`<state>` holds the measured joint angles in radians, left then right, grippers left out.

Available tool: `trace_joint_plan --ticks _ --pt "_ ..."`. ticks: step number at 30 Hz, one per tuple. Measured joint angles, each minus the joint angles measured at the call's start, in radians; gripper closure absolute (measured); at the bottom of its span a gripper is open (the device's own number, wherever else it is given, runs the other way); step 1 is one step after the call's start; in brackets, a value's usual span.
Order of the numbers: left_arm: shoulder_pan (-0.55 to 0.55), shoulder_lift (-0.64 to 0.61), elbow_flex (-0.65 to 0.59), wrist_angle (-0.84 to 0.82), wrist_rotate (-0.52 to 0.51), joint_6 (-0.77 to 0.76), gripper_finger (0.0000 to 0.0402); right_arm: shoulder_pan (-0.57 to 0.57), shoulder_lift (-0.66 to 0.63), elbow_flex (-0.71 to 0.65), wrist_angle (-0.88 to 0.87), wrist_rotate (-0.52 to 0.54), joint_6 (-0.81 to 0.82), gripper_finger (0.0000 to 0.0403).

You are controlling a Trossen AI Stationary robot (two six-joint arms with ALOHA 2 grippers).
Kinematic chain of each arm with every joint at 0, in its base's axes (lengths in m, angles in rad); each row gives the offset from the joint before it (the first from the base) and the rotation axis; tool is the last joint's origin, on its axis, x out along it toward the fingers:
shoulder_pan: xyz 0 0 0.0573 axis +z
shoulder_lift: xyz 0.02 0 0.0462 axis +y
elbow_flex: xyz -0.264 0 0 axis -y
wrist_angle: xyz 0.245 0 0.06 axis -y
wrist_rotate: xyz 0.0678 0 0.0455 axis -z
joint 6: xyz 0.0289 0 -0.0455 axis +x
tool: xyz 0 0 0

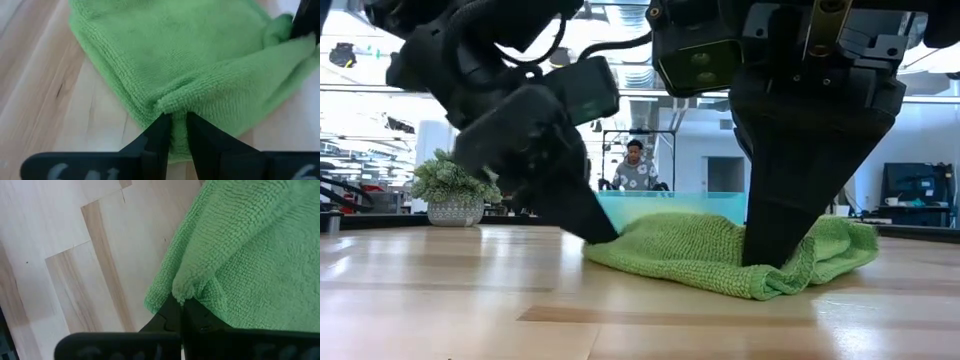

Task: Roll microfiber towels into tight, uniform cylinder then place into a basket
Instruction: Roll the green microfiber cloth

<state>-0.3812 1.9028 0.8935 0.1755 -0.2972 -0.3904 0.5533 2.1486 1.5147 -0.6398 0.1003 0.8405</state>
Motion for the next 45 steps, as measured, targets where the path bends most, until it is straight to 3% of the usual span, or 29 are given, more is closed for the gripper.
trace_joint_plan --ticks 13,28,38,45 --pt "-0.009 0.035 0.005 -0.044 -0.022 -0.14 0.034 0.0 0.002 0.013 -0.007 -0.022 -0.003 0.0371" --pt "-0.032 0.037 0.002 -0.061 -0.043 -0.263 0.034 -0.033 -0.02 0.015 -0.107 -0.081 0.019 0.0259" --pt "-0.032 0.037 0.001 -0.064 -0.041 -0.472 0.034 0.054 -0.132 0.014 -0.256 0.16 -0.061 0.0267" --pt "-0.032 0.037 0.001 -0.061 -0.051 -0.544 0.034 0.207 -0.134 0.015 -0.237 0.568 -0.183 0.0269"
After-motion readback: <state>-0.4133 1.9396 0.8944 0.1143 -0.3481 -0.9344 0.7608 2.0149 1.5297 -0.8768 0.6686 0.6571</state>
